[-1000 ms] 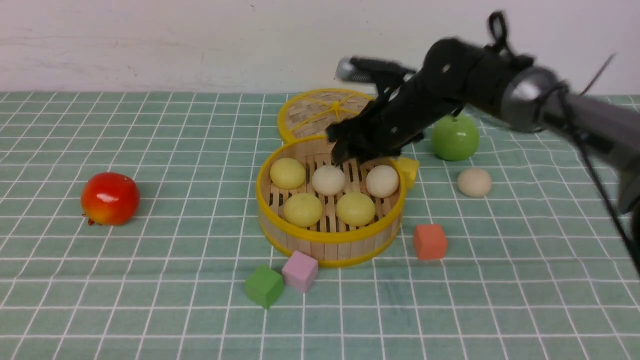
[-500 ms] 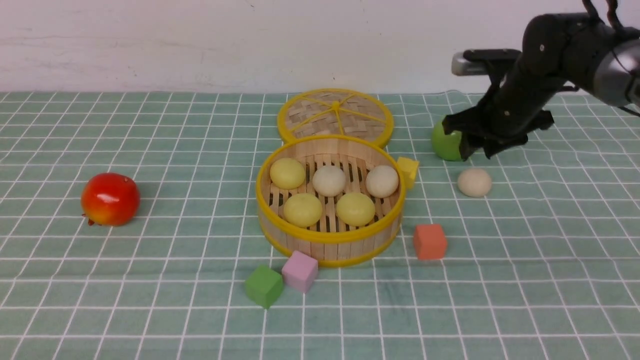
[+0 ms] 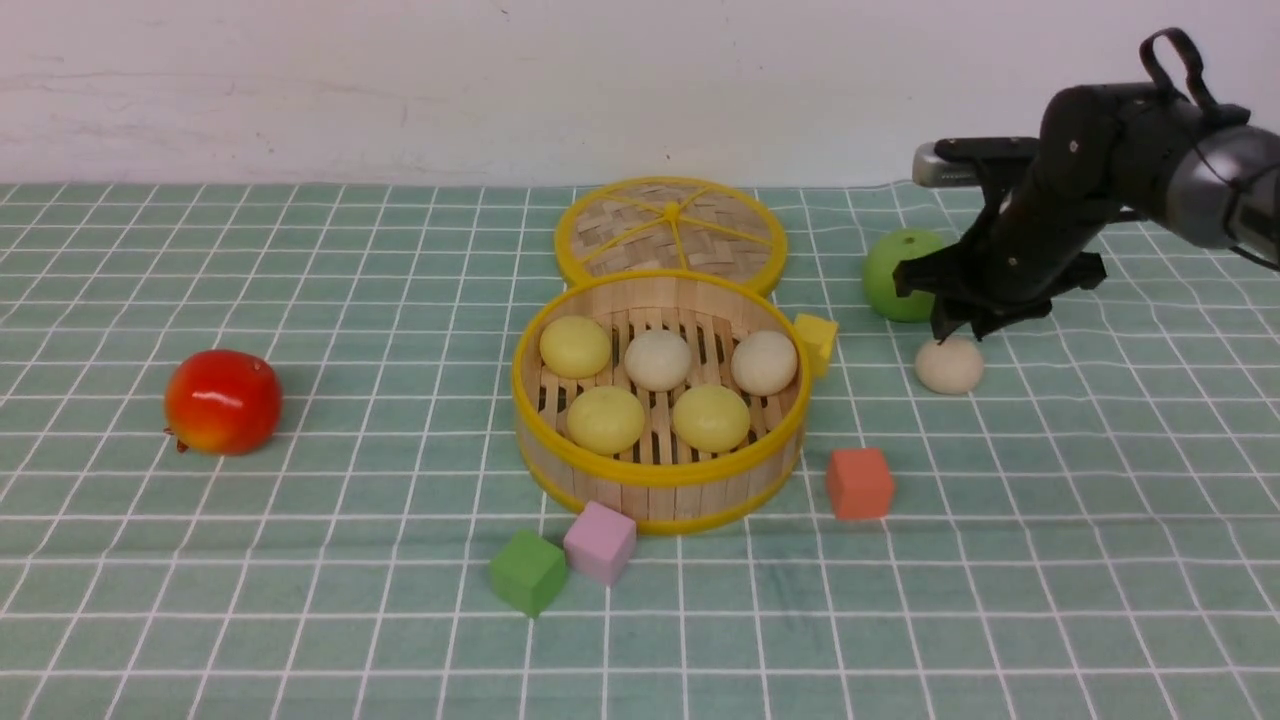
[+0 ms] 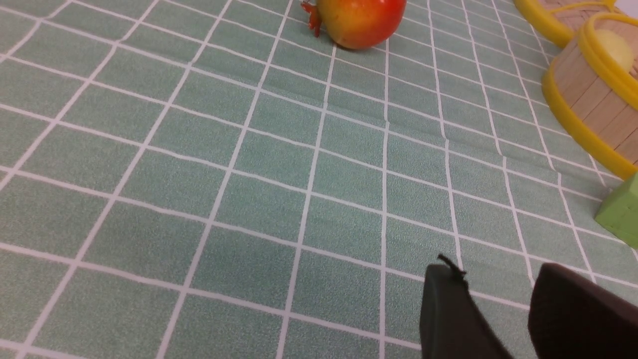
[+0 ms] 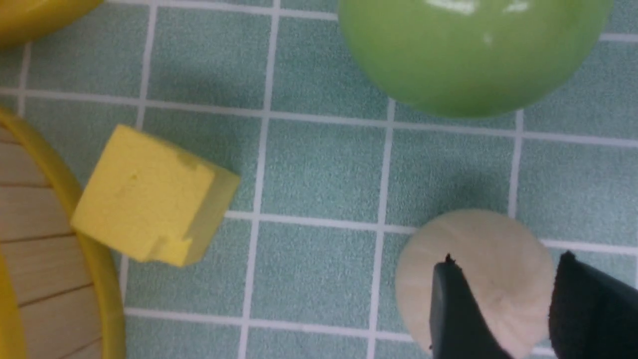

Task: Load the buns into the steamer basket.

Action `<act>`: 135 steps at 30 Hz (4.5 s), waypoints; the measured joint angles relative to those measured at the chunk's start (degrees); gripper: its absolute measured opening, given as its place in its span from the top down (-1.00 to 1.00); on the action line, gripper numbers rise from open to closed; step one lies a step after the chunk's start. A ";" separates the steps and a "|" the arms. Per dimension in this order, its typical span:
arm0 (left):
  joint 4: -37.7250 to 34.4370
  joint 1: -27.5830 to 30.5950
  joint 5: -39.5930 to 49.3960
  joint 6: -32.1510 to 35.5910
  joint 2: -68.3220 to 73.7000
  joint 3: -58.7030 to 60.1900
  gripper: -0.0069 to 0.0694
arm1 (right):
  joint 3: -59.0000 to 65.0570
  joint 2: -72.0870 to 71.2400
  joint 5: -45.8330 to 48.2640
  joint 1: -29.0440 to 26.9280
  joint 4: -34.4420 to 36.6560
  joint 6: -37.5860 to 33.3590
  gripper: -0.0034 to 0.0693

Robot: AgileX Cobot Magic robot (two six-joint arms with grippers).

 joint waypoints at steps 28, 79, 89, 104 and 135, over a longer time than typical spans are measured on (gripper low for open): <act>0.00 0.00 0.00 0.00 0.00 0.00 0.19 | 0.00 0.98 -1.31 0.13 0.31 0.76 0.89; 0.00 0.00 0.00 0.00 0.00 0.00 0.19 | -2.35 -20.80 7.40 7.28 10.37 -12.66 -0.02; 0.00 0.00 0.00 0.00 0.00 0.00 0.19 | 14.37 -47.09 14.49 4.00 6.75 -3.91 0.96; 0.00 0.00 0.00 0.00 0.00 0.00 0.19 | 60.32 -80.27 -0.55 4.00 6.26 -3.71 0.96; 0.00 0.00 0.00 0.00 0.00 0.00 0.19 | 109.57 -130.90 -24.80 -6.68 0.63 -9.09 0.91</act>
